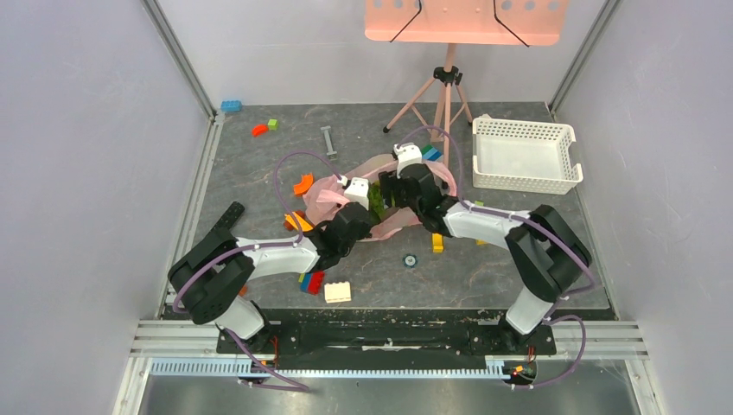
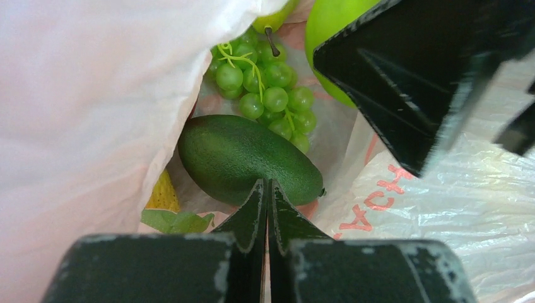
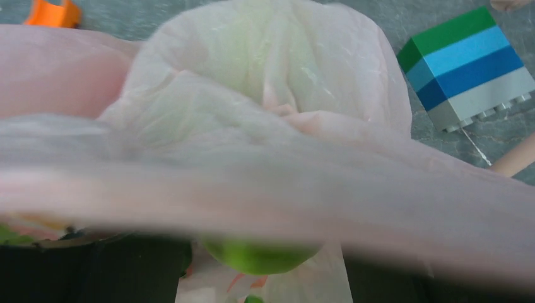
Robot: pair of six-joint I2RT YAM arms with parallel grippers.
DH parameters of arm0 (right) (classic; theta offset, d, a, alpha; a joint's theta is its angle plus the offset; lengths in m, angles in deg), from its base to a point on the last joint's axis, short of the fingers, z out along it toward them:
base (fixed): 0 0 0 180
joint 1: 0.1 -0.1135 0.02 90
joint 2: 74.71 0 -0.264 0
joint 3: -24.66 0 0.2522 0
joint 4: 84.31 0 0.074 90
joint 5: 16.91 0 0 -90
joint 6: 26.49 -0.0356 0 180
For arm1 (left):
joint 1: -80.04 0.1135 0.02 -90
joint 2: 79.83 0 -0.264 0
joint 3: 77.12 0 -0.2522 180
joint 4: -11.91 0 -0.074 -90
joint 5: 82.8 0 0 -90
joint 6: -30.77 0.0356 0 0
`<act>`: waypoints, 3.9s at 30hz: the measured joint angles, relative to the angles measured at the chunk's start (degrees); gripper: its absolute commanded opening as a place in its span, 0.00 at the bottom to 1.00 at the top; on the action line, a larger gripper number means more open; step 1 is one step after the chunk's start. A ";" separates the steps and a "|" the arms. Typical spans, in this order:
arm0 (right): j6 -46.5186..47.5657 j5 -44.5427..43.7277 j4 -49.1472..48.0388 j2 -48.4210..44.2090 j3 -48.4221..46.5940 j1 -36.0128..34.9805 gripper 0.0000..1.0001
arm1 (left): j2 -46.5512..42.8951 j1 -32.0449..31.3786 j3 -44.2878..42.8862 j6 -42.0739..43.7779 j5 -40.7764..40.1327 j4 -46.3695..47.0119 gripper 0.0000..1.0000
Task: Take the fake fruits out of the plastic bag
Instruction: Take out the fake fruit from the plastic bag, then place the fake fruit in the bin.
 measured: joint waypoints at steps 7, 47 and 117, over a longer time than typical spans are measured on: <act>0.22 5.95 1.75 -7.10 1.60 0.00 0.62 | 0.00 0.00 0.00 -0.02 -0.02 -0.02 0.02; -5.81 16.55 18.36 -26.67 -8.85 2.97 0.62 | 0.00 0.00 0.00 -0.02 -1.11 -0.22 0.02; -0.66 13.16 20.94 14.23 -23.61 43.50 0.93 | -0.02 0.11 0.13 0.09 -0.02 1.55 0.12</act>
